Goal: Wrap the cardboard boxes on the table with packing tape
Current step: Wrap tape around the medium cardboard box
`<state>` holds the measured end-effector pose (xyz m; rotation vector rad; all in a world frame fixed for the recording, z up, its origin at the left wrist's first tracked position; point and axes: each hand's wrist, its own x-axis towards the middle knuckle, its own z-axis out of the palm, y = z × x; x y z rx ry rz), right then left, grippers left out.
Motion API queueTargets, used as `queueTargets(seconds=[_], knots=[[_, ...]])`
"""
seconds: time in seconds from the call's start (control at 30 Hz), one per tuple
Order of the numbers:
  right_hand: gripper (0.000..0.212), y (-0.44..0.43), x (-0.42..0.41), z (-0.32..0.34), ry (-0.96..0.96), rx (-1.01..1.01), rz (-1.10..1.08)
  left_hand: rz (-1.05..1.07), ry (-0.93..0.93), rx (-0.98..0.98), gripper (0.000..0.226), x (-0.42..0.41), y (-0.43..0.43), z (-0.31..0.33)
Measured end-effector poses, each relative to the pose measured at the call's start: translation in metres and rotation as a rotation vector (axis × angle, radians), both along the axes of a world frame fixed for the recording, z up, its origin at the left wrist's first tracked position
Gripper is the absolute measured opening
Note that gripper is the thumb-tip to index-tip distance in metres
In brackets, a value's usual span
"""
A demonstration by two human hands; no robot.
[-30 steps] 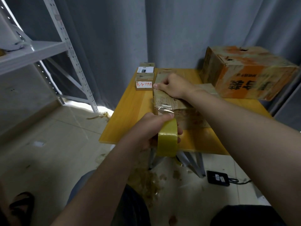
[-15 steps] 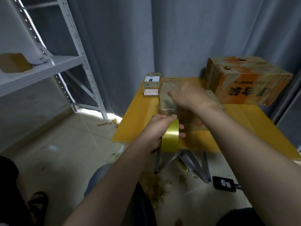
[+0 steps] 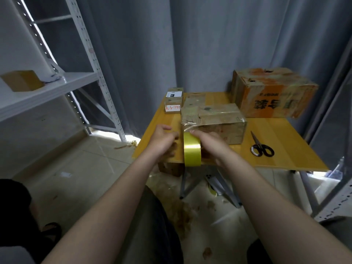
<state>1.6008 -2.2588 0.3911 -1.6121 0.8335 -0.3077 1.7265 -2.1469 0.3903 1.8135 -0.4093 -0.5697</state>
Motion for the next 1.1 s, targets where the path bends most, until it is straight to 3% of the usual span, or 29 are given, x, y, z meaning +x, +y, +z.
queueTargets(seconds=[0.07,0.17,0.27,0.47,0.67,0.77,0.93,1.1], knots=[[0.055,0.003,0.002,-0.006,-0.019,-0.040,-0.041,-0.117,-0.166,0.127,0.052,0.020,-0.002,0.002],[0.053,0.003,0.007,-0.012,-0.052,0.014,-0.011,-0.359,-0.290,0.313,0.085,0.042,-0.011,0.001],[0.043,0.005,0.006,-0.011,-0.146,0.206,0.042,-0.478,-0.367,0.275,0.107,0.058,-0.023,-0.001],[0.040,-0.001,0.002,-0.021,-0.153,0.176,-0.002,-0.637,-0.372,0.122,0.138,0.079,-0.044,-0.012],[0.042,-0.003,-0.013,-0.021,-0.188,0.201,-0.016,-0.560,-0.352,-0.064,0.120,0.077,-0.050,-0.027],[0.048,0.002,-0.021,-0.012,-0.339,0.128,-0.098,-0.454,-0.342,-0.173,0.107,0.066,-0.049,-0.028],[0.033,0.002,-0.027,0.040,-0.564,0.001,-0.034,-0.217,-0.279,-0.349,0.083,0.053,-0.039,-0.011],[0.031,0.017,-0.023,0.051,-0.530,-0.039,0.002,-0.068,-0.204,-0.399,0.073,0.043,-0.033,-0.008]])
